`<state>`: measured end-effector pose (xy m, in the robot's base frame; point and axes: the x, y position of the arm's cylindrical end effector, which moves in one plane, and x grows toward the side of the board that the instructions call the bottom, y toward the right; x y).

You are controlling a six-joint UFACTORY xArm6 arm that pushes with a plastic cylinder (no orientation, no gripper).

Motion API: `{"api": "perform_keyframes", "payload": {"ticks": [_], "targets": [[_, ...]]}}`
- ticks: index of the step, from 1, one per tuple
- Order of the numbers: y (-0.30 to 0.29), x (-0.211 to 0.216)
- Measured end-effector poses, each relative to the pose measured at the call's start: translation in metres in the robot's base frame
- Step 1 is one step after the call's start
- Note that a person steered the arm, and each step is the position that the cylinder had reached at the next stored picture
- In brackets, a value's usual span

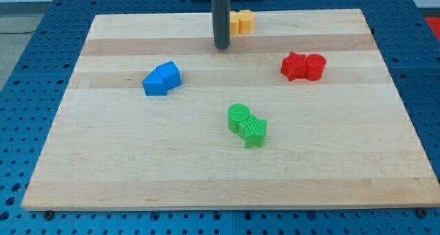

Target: Push the green star towrads to the left

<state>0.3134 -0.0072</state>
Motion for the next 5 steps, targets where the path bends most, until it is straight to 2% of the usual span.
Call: {"api": "perform_keyframes", "payload": {"ticks": [2,4,5], "targets": [[0.036,0.066],[0.105,0.131],[0.111,0.166]]}}
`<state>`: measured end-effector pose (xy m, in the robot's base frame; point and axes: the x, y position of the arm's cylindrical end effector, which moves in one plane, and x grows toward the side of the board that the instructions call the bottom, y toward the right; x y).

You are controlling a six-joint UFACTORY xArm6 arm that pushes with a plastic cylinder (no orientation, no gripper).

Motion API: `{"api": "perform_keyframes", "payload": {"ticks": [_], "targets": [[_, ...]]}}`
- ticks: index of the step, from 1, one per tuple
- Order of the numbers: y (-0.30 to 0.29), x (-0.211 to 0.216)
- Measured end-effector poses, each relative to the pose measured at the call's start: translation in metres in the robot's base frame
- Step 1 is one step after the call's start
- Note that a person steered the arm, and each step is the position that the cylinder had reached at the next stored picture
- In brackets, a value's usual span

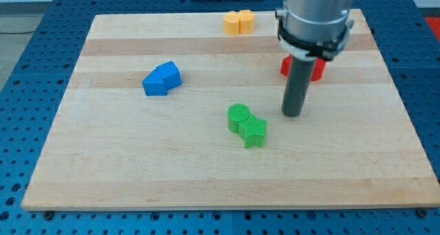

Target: Push the green star towrads to the left

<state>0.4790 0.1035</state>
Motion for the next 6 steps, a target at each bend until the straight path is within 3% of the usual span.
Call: {"api": "perform_keyframes", "payload": {"ticks": [3,6], "targets": [[-0.028,0.036],[-0.104,0.017]]}}
